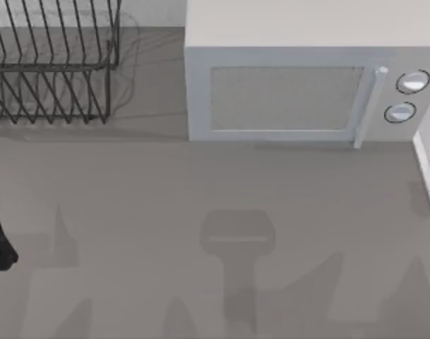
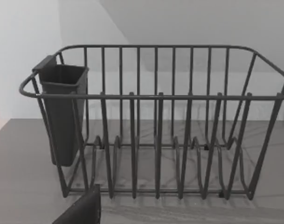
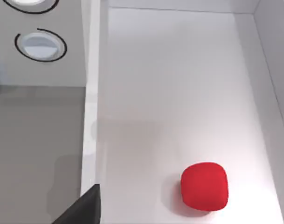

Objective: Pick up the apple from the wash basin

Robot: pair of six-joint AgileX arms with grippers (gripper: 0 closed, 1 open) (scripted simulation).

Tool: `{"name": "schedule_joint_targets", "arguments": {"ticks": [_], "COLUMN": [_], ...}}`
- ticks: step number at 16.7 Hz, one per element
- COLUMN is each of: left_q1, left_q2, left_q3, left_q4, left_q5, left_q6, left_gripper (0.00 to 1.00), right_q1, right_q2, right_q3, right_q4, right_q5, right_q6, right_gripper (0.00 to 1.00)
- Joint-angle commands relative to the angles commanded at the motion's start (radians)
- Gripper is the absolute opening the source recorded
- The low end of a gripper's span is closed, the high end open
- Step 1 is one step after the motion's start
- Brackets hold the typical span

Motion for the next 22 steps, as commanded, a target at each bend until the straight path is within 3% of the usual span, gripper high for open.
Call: {"name": "schedule_joint_targets", "arguments": {"ticks": [11, 15, 22], "left_q1": [0.000, 0.000, 0.000], "left_q2": [0.000, 0.000, 0.000], "left_q3": [0.000, 0.000, 0.000], "left_q4": [0.000, 0.000, 0.000], "left_q5": [0.000, 0.000, 0.000], "left_q6": [0.000, 0.000, 0.000], "left_gripper": [1.00, 1.00, 1.00], "right_q1": [-0.141, -0.161, -0.157], "right_q2": [1.046, 1.188, 1.206], "right_q3": [0.734, 0.842, 0.838], "right_q4": [-0.494, -0.567, -0.555], "right_q5": [0.001, 0.001, 0.001], "right_q6": [-0.132, -0.152, -0.152], "right_gripper": [1.00, 1.00, 1.00]}}
